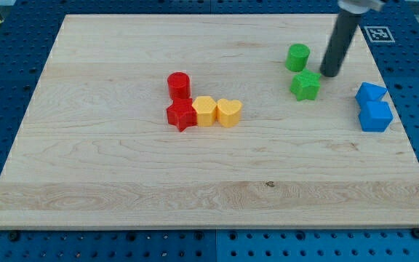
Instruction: Push the green star towards the red circle
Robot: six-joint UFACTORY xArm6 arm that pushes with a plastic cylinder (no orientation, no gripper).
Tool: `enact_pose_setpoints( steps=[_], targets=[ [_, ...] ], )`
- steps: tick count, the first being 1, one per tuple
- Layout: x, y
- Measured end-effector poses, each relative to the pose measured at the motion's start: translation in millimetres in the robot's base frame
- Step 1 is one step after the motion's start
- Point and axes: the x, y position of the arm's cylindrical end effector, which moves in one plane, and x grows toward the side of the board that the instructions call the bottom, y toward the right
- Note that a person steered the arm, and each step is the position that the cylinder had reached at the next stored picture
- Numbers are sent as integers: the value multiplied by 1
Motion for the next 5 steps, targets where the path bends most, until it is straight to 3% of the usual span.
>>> enact_pose_setpoints(
  steps=[2, 5],
  targets=[
    [64, -17],
    [33, -86]
  ],
)
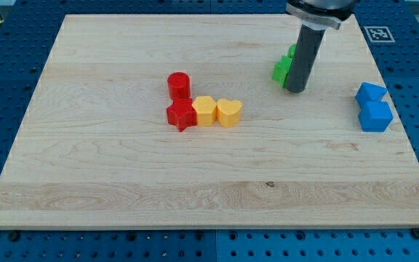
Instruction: Push the green star towards the red circle
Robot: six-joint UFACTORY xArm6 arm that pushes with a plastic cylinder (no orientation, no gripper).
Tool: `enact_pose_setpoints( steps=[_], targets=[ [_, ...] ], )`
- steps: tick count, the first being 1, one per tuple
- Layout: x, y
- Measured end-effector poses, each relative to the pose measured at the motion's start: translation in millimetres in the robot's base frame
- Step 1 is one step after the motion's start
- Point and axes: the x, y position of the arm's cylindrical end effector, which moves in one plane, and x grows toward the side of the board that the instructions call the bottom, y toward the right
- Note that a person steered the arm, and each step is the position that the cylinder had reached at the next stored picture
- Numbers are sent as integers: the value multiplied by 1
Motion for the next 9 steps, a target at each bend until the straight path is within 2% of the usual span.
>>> enact_pose_setpoints(
  steps=[2, 3, 8, 9],
  targets=[
    [-5, 46],
    [-16, 31],
    [-65, -157],
    [-86, -193]
  ],
)
